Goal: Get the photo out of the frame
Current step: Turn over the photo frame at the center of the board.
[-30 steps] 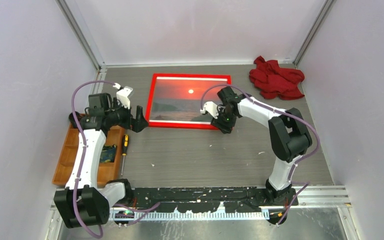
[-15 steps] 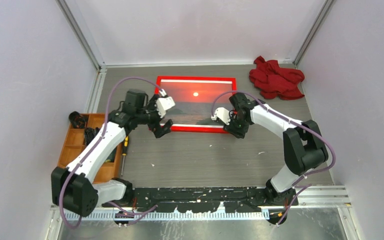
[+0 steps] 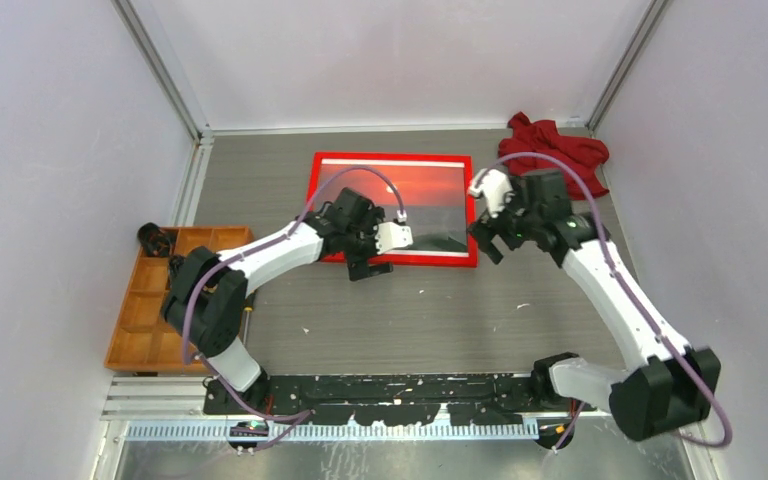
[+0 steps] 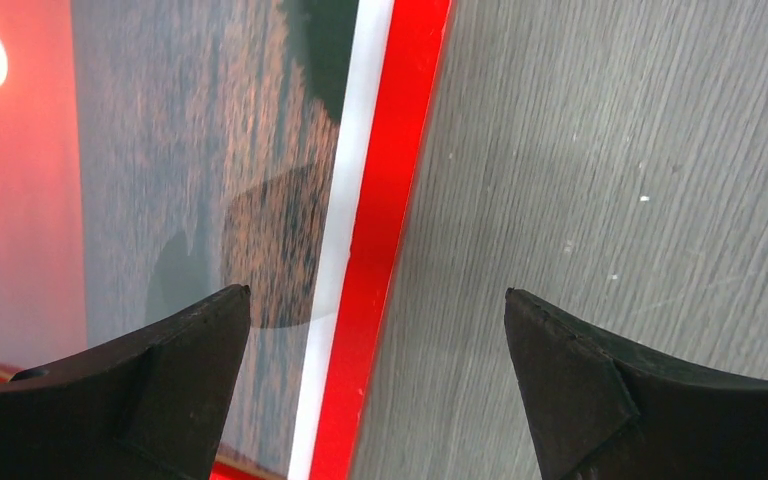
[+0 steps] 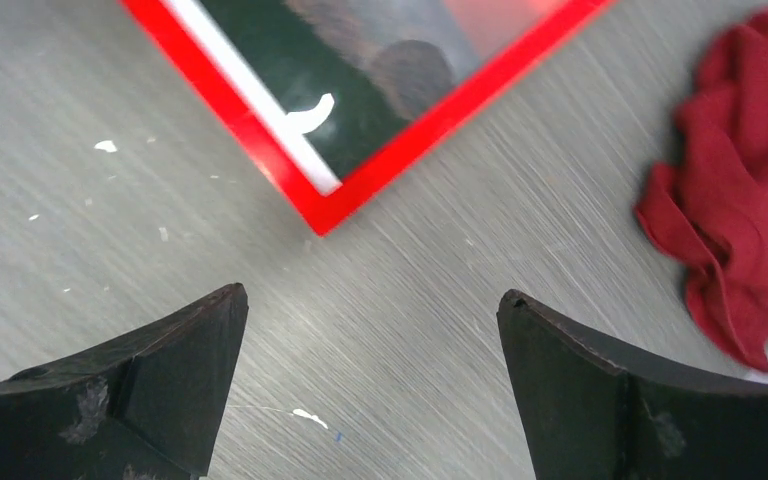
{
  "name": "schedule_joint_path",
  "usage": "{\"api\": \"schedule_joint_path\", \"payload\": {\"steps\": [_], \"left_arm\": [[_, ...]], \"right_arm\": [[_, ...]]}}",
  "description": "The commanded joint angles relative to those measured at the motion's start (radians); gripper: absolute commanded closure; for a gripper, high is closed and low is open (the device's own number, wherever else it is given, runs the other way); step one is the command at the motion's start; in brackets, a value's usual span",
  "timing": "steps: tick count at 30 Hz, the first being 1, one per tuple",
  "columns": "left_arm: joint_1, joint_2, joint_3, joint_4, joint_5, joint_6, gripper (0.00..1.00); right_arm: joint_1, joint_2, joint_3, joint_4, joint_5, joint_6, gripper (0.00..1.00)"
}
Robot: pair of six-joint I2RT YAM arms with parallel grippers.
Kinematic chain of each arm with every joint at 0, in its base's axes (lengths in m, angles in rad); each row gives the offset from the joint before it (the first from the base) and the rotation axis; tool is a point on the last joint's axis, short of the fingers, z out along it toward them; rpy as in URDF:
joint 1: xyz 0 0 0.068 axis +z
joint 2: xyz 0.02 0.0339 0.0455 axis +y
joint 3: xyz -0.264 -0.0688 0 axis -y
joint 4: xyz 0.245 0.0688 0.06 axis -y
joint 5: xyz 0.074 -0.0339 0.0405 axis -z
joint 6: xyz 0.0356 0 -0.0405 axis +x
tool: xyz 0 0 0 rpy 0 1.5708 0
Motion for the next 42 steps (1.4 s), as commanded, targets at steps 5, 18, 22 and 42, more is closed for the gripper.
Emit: {"api": "schedule_joint_path", "payload": {"steps": [5,18,22,42], "left_arm": [[-0.063,0.106,0.129,-0.022,-0.022,0.068,0.01],[-0.095,0.212,0.159,-0.002,-0.079,0.086,0.11],[-0.095,0.241,0.175,-0.011,-0.075,0.090,0.16],[-0.099,0.300,0.204,-0.069,-0.056,0.091,0.82]], "right_arm": [[-0.168,-0.113,-0.076,0.104,-0.145,0.101,0.00],[-0.223,-0.111,-0.099,0.099,-0.231,0.098,0.00],[-0.224,-0.090,-0.091,0.085,-0.245,0.100,0.00],[-0.225,-0.078,-0.094,0.049,-0.297,0.061,0.01]]}}
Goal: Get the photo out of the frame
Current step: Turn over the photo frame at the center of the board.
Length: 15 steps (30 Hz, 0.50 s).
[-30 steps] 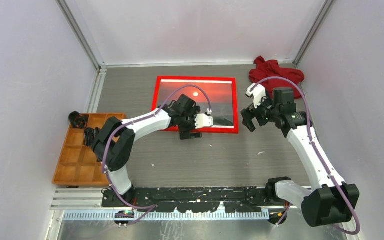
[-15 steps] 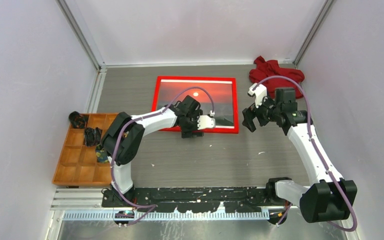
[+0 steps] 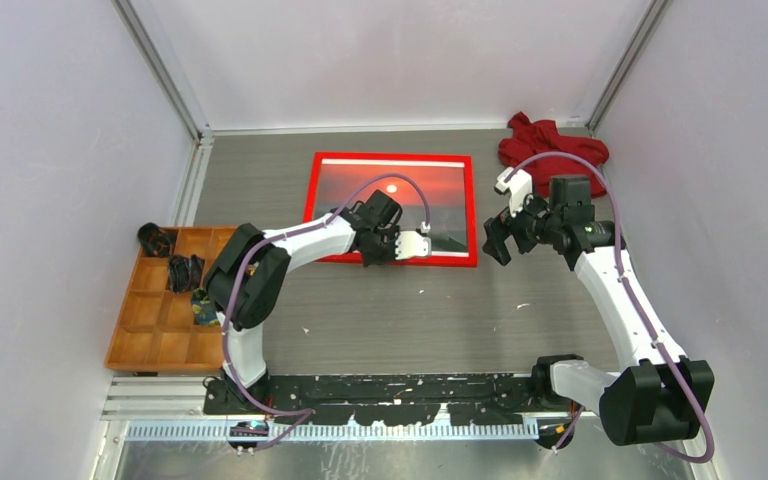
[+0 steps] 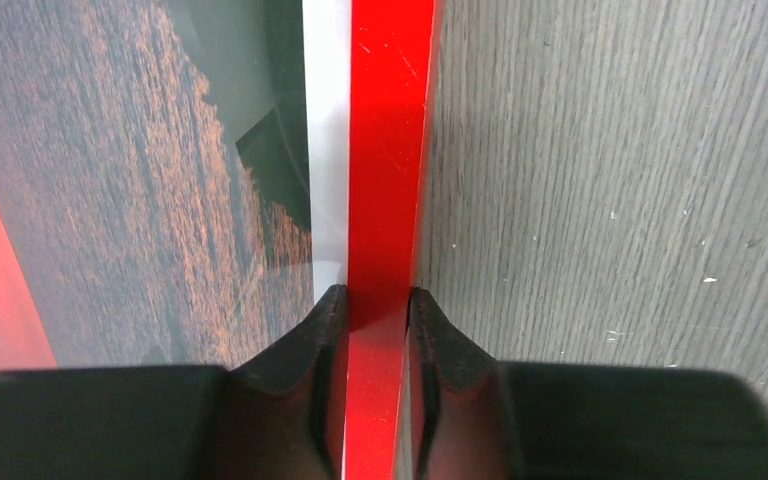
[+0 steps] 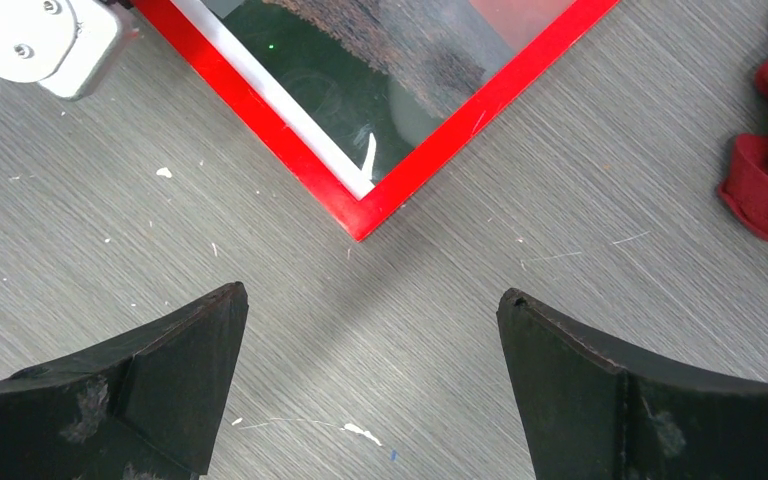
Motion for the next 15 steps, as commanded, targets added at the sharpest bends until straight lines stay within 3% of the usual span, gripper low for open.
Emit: {"api": "schedule_joint_path", "payload": {"steps": [1,4,15], "left_arm": [[-0.007,0.031,0.023,-0.023,0.016,0.008,0.90],[-0.007,0.028,0.023,-0.030,0.021,0.006,0.99],[-0.007,-0.055,0.071,-0.086,0.096,-0.039,1.00]], "right_arm": [[-0.002,-0.001,0.005,-0.017,-0.050,-0.020,0.01],[-0.002,-0.002,0.004,-0.020,-0.057,-0.025,0.01],[0.000,-0.017,-0.010,-0.051,-0.130,-0.078,0.01]]}}
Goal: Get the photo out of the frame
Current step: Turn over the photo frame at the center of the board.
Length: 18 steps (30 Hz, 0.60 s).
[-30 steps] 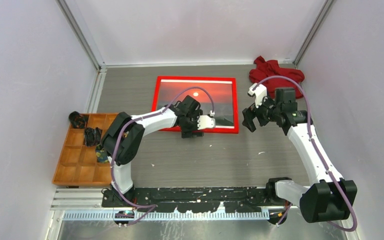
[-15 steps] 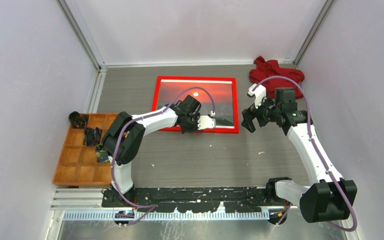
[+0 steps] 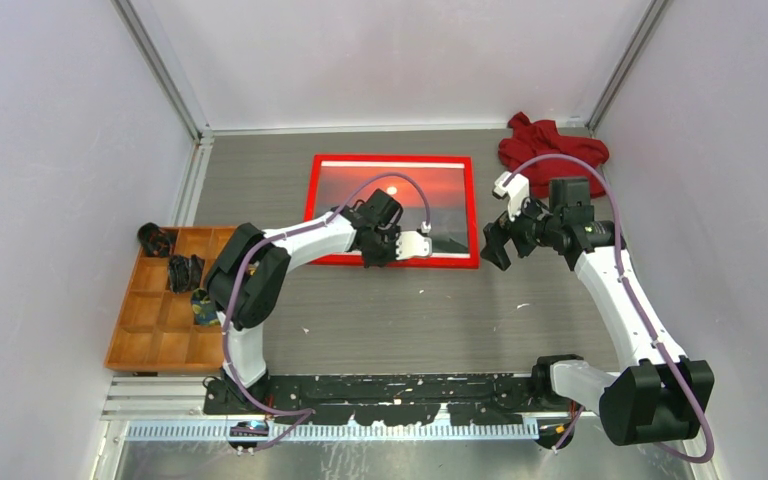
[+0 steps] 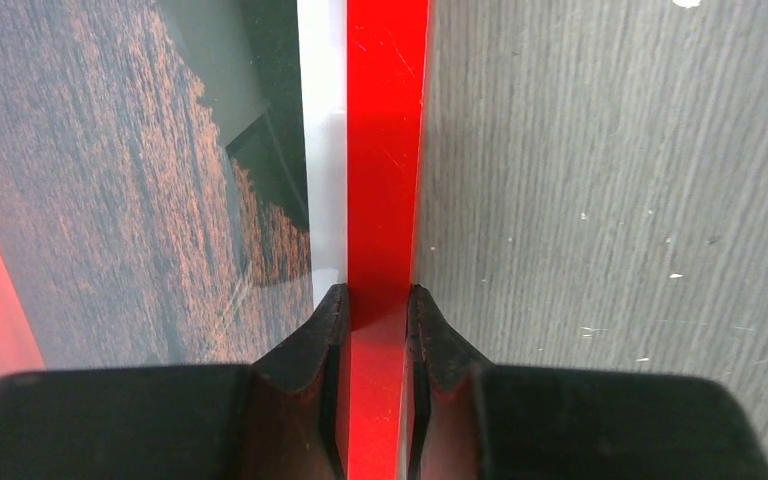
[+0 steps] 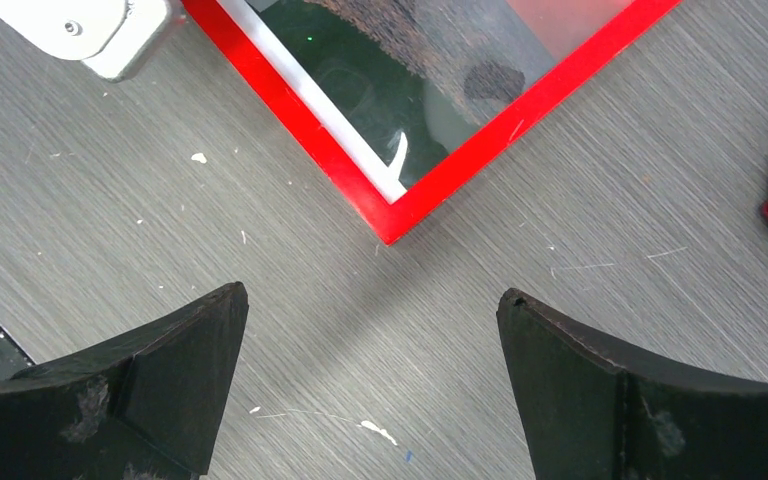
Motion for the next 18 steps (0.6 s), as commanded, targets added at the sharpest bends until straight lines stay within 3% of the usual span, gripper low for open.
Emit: {"api": "schedule_joint_path", "payload": {"steps": [1,8,18], "left_arm": [[-0.005,-0.062,0.060,-0.059,0.079,-0.048,1.00],[-0.005,-0.084,0.090,-0.099,0.140,-0.089,1.00],[-0.005,-0.110,0.139,-0.161,0.182,-0.120,1.00]], "right_arm": [[0.000,-0.022,-0.017,-0.012,-0.085,-0.061,0.01],[0.057,-0.058,-0.099,0.006,-0.057,-0.197,0.00],[0.243,-0.049,-0.235,0.210,0.238,-0.288,0.01]]}}
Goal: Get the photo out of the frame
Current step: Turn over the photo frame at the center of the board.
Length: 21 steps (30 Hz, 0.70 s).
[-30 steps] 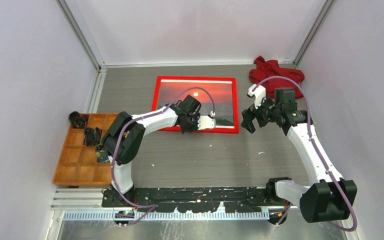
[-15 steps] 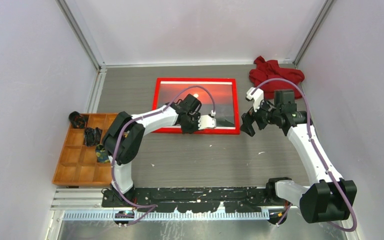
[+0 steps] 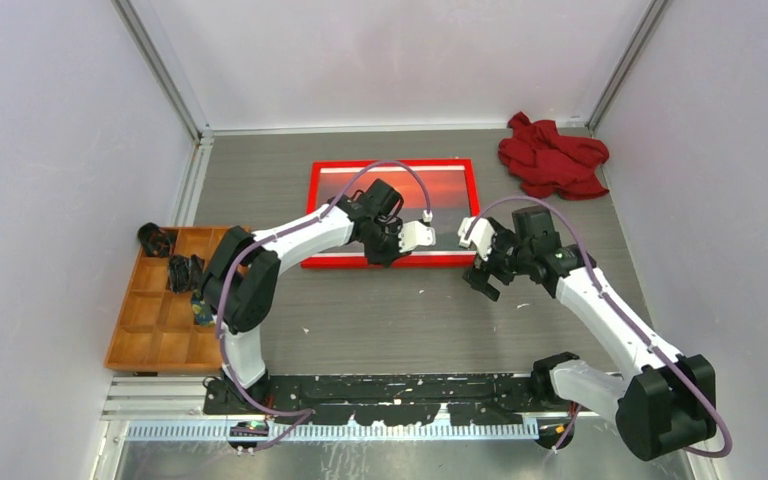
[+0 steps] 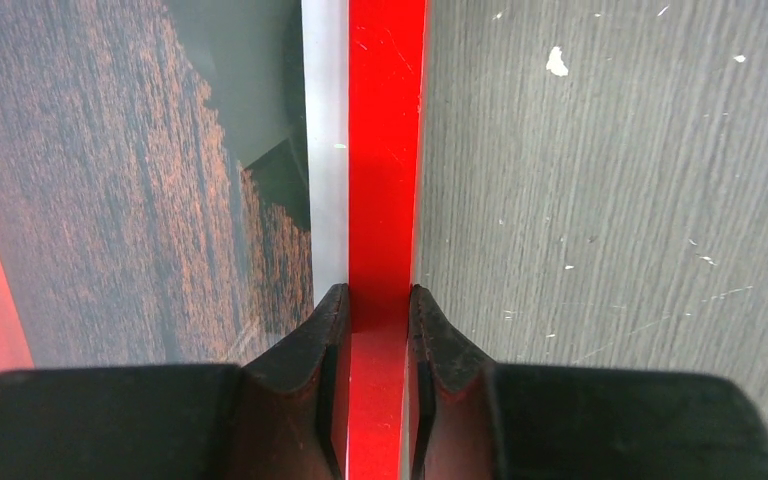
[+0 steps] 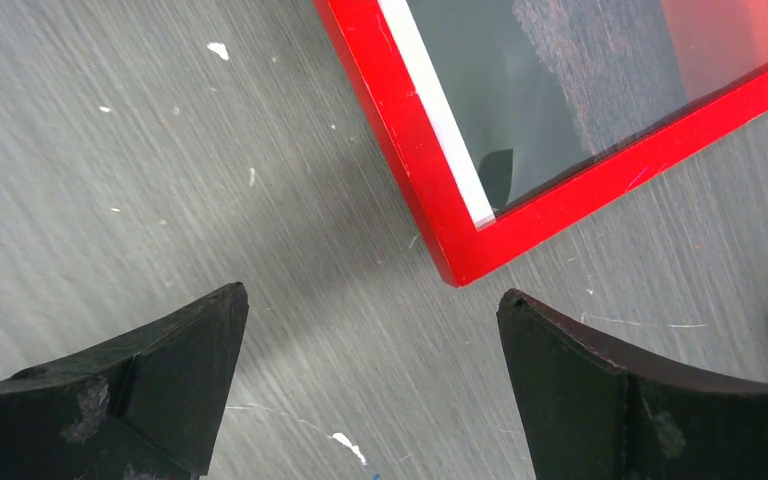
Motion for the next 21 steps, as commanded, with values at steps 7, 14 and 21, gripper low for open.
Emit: {"api": "schedule_joint_path", "payload": {"steps": [7,14,21], "left_arm": [[-0.004,-0.086,0.081,-0.059,0.093,-0.040,1.00],[-0.003,-0.091,0.104,-0.084,0.111,-0.051,1.00],[-0.003,-0.107,0.116,-0.098,0.126,-0.054,1.00]], "right_arm": [[0.155,0.081,-0.115,0.314,0.357,-0.108,0.01],[0.229,0.124,-0.181,0.463,0.518,-0.176,0.03],[0.278,0.174,-0.264,0.680,0.630,-0.255,0.06]]}}
